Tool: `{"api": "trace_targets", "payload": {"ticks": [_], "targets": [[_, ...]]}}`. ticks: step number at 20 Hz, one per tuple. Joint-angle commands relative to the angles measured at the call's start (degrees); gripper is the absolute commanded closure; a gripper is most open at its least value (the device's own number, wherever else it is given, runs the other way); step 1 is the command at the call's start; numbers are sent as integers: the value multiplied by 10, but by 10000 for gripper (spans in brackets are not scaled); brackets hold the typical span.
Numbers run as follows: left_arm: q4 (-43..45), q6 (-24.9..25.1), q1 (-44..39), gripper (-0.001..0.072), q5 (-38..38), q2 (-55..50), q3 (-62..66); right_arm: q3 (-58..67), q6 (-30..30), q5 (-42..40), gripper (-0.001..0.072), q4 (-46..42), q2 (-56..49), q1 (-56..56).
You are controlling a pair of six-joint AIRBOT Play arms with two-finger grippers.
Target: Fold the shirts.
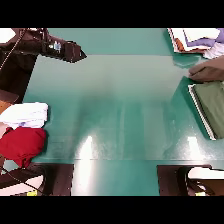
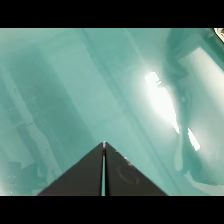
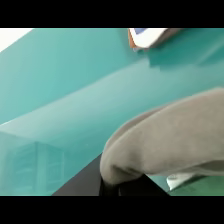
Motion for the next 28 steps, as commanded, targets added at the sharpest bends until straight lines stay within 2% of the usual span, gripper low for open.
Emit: {"api": "trace_targets", "payload": {"ticks": [1, 4, 6, 12, 18, 19, 22, 23, 26, 28], "targets": [[3, 0, -1, 676, 0, 0, 0, 79, -9, 51, 697, 2, 1, -6], [6, 0, -1, 676, -5, 0, 0, 132, -7, 107, 697, -31, 3, -17], [7, 0, -1, 676, -10, 0, 0, 116, -7, 128, 697, -30, 22, -35], [7, 0, -1, 676, -29, 0, 0, -51, -7, 133, 696, -94, 112, -120], [9, 1, -1, 676, -31, 0, 0, -240, -7, 162, 691, -210, 188, -211], [9, 3, -1, 676, -31, 0, 0, -269, -7, 164, 672, -227, 201, -223], [9, 15, -1, 676, -31, 0, 0, -335, -7, 162, 271, -274, 233, -256], [9, 15, -1, 676, -31, 0, 0, -348, -7, 162, 186, -282, 239, -267], [9, 16, -1, 676, -31, 0, 0, -355, 21, 160, 182, -277, 253, -283], [9, 16, -1, 676, -31, 0, 0, -355, 44, 150, 183, -235, 267, -274]]}}
